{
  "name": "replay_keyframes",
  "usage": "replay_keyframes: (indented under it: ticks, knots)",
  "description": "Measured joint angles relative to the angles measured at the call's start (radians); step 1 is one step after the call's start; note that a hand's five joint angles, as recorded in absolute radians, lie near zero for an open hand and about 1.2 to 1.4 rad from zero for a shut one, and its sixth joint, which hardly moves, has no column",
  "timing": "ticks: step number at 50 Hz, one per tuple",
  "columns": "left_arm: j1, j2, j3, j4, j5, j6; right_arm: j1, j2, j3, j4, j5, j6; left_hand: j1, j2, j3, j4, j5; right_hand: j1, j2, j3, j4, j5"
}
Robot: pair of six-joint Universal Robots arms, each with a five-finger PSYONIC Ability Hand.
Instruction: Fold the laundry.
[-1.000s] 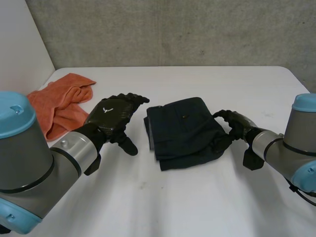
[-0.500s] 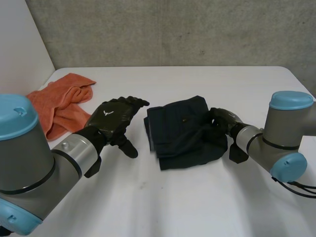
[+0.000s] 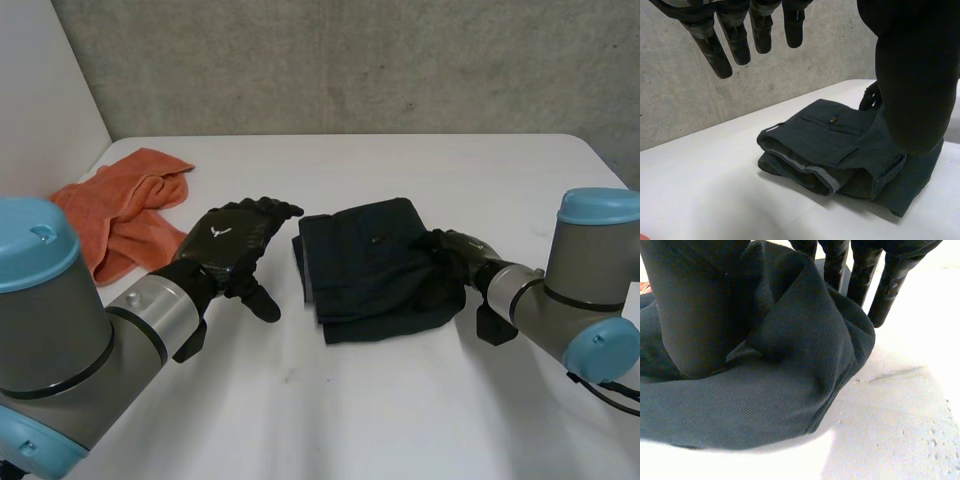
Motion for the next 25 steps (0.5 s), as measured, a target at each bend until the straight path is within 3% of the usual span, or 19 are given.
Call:
replay_keyframes:
  ticks: [6,11,12,13,25]
  knots:
    - [-0.001,-0.001,-0.001,0.001,0.001,0.0,-0.004,0.014,0.006,-0.019,-0.001,-0.004,0.0,0.0,0.0,0.0,0.0,0.048,0.019,0.039,0.044,0.051]
    - [0.0,-0.002,-0.001,0.002,0.001,0.0,-0.004,0.037,-0.013,-0.043,-0.002,-0.023,0.0,0.0,0.0,0.0,0.0,0.418,0.582,0.554,0.616,0.585]
    - [0.0,-0.002,-0.001,0.002,0.001,0.0,-0.004,0.037,-0.013,-0.043,-0.002,-0.023,0.0,0.0,0.0,0.0,0.0,0.418,0.582,0.554,0.616,0.585]
    - [0.0,-0.002,-0.002,0.002,0.001,0.0,-0.002,0.046,-0.027,-0.051,-0.001,-0.037,0.0,0.0,0.0,0.0,0.0,0.519,0.688,0.663,0.761,0.704]
    - [0.005,-0.004,-0.003,0.004,0.001,0.0,0.004,0.171,-0.282,-0.056,-0.004,-0.167,0.0,0.0,0.0,0.0,0.0,0.663,0.786,0.8,0.821,0.732]
